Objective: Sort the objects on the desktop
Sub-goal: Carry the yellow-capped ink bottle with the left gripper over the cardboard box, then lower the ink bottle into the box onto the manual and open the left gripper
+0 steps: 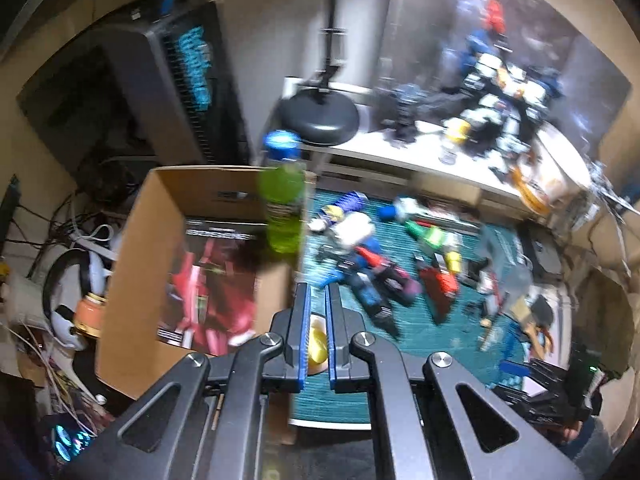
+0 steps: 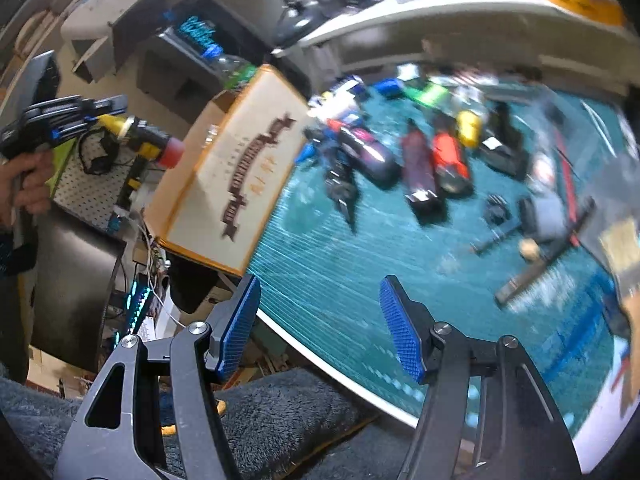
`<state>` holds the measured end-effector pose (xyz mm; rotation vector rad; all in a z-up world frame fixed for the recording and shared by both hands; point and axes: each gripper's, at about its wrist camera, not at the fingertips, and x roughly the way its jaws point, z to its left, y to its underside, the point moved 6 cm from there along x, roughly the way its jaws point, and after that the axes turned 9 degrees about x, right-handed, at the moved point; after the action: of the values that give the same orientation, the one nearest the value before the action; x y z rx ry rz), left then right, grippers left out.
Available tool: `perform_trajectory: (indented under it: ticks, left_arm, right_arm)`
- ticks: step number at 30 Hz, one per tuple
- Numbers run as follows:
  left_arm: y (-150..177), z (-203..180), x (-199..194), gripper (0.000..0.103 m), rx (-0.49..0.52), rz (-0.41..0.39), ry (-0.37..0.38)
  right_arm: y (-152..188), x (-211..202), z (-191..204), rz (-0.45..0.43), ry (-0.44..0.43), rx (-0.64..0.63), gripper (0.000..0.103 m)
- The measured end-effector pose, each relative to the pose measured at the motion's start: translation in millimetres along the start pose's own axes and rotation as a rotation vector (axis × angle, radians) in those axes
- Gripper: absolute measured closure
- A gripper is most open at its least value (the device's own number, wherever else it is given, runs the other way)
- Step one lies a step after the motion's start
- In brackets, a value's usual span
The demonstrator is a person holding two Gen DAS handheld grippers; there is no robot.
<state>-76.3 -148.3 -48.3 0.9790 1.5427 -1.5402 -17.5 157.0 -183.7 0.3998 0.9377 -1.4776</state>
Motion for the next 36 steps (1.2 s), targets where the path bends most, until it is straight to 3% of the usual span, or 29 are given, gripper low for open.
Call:
perform_trajectory:
  ticks: [1, 6, 9, 11, 15, 19, 26, 27, 30, 32, 34, 36]
  left_arm:
    - [-2, 11, 7, 0.103, -0.005, 0.009, 0.004]
    - [-6, 62, 69, 0.103, 0.036, 0.082, 0.023]
    - [15, 91, 128, 0.103, 0.059, 0.168, 0.04]
    - [30, 111, 146, 0.103, 0.042, 0.187, 0.086]
    - [42, 144, 127, 0.103, 0.029, 0.167, 0.15]
    - [49, 168, 113, 0.103, 0.032, 0.159, 0.159]
    - [64, 198, 101, 0.101, -0.065, 0.159, 0.181]
    - [67, 198, 106, 0.099, -0.078, 0.171, 0.176]
    - [77, 194, 121, 0.075, -0.145, 0.21, 0.202]
    - [82, 191, 132, 0.044, -0.219, 0.23, 0.203]
    - [84, 187, 143, 0.035, -0.289, 0.243, 0.199]
    - [82, 183, 159, 0.03, -0.329, 0.261, 0.14]
  right_arm:
    - [-4, 4, 7, 0.004, 0.007, -0.013, 0.043]
    - [-35, 25, 48, -0.034, 0.039, -0.034, 0.043]
    - [-50, 38, 69, -0.056, 0.061, 0.01, 0.043]
    - [-57, 40, 85, -0.084, 0.054, 0.017, 0.043]
    - [-67, 56, 118, -0.079, 0.079, 0.029, 0.043]
    - [-83, 76, 154, -0.049, 0.059, 0.012, 0.043]
    - [-127, 114, 229, 0.028, 0.01, -0.117, 0.043]
    - [-131, 118, 235, 0.034, 0.0, -0.124, 0.043]
    - [-138, 129, 242, 0.05, -0.03, -0.127, 0.043]
    - [-141, 132, 244, 0.059, -0.047, -0.139, 0.043]
    - [-145, 132, 243, 0.063, -0.069, -0.15, 0.043]
    - [-151, 128, 239, 0.057, -0.083, -0.148, 0.043]
